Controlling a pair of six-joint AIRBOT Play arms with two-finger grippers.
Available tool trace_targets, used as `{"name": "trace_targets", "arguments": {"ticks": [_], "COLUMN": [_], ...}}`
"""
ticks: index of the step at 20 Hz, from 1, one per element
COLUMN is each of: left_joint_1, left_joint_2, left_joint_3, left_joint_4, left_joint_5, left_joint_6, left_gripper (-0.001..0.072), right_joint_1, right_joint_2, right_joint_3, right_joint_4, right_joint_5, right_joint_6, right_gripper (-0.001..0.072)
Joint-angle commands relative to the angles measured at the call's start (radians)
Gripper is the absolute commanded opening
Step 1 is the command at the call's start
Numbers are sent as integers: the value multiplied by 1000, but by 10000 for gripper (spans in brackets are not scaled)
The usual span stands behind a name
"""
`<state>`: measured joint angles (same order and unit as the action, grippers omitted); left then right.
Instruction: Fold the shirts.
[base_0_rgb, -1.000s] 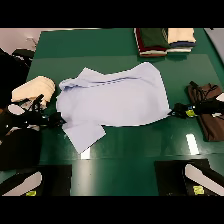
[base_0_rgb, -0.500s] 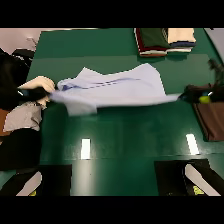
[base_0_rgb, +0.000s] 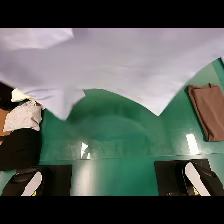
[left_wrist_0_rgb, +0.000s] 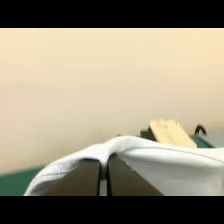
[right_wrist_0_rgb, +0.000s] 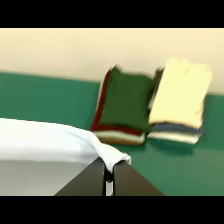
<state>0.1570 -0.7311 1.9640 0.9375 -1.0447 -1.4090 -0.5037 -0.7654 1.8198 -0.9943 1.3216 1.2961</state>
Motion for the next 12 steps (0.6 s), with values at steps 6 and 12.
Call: {"name": "trace_targets", "arguments": {"ticks": [6,12], "left_joint_1": [1,1], "left_joint_2": [-46,-322], "left_joint_3": [-145,-544], "left_joint_4": [23,-6], "left_joint_5": [-73,-108], "left_joint_6": [-49,24], "left_gripper": [23,24], "right_joint_1": [-33,227], "right_joint_2": [-134,-365], "right_joint_3": [165,-128], "right_joint_4": [-1,-229], "right_joint_5": [98,113], "right_joint_6": [42,54], "right_gripper": [16,16]}}
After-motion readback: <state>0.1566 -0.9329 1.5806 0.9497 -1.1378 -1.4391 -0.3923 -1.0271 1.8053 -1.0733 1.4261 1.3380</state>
